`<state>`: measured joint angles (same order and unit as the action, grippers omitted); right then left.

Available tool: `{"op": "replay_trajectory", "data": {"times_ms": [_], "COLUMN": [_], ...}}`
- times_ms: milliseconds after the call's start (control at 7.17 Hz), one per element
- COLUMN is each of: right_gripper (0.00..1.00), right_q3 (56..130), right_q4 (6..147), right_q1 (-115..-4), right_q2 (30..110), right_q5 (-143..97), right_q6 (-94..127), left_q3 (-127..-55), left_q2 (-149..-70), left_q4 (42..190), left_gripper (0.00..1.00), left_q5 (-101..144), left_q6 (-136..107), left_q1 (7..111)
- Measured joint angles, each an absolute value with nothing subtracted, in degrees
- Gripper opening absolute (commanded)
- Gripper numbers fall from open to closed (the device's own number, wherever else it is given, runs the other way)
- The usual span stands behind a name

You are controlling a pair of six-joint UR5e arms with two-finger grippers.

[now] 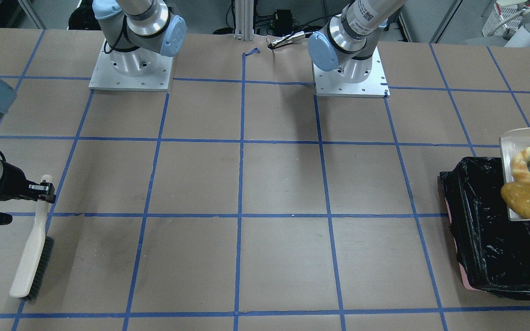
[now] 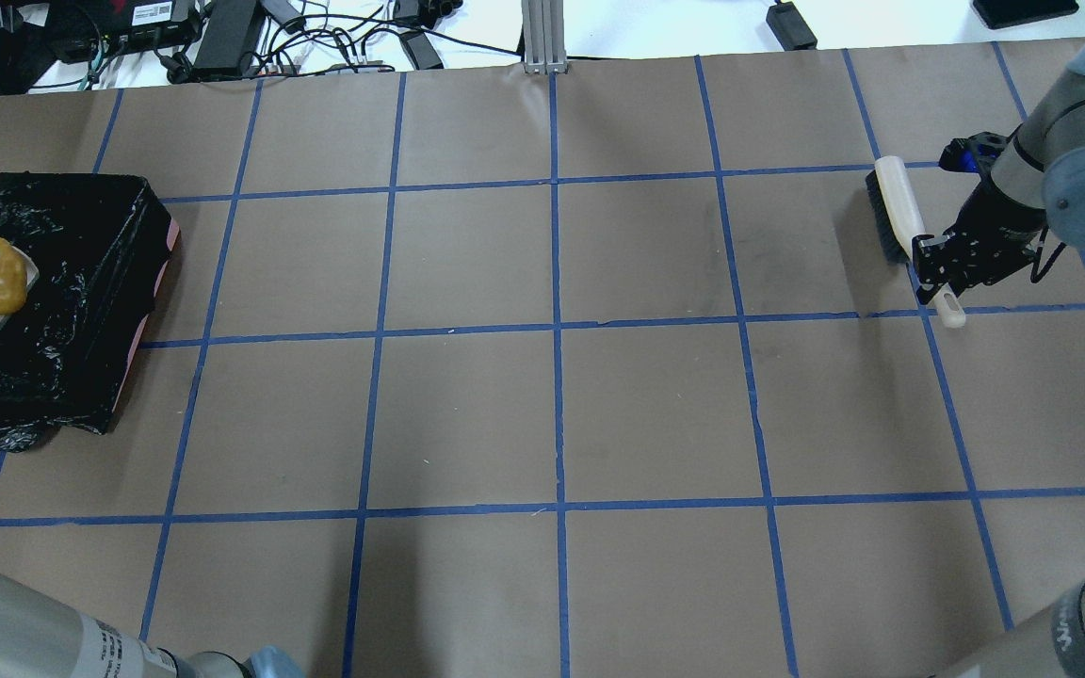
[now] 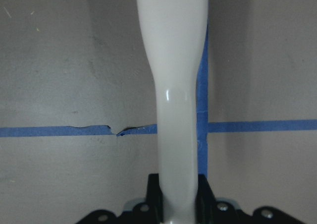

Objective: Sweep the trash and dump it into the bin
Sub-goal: 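Tilt the dustpan with the left gripper to dump trash into the bin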

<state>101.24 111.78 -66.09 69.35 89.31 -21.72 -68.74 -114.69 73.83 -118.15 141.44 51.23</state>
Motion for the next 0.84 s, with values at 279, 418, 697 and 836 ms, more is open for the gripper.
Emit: {"op": "replay_trajectory", "data": {"times_ms": [279,418,697,836], "right_gripper": [0.0,0.0,0.04,0.12], "right_q3": [101.4,101.4,101.5,101.5], "right_q4": [111.7,111.7,111.7,111.7], "right_q1": [-66.1,-66.1,-66.1,-66.1], "right_q2": [69.3,69.3,69.3,69.2], "right_q5": [89.2,89.2,89.1,89.1], "right_q6": [-22.2,-22.2,-22.2,-22.1], "left_q3": [-69.1,-69.5,-69.9,-69.9], "left_q2": [-114.6,-114.5,-114.2,-113.9], "left_q4": [72.6,72.2,71.6,71.6], "left_gripper": [0.0,0.0,0.0,0.0], "left_q5": [-120.4,-120.8,-120.7,-119.9], "left_q6": [141.4,141.4,141.5,141.5], "left_q1": [52.8,53.0,53.3,53.3]}}
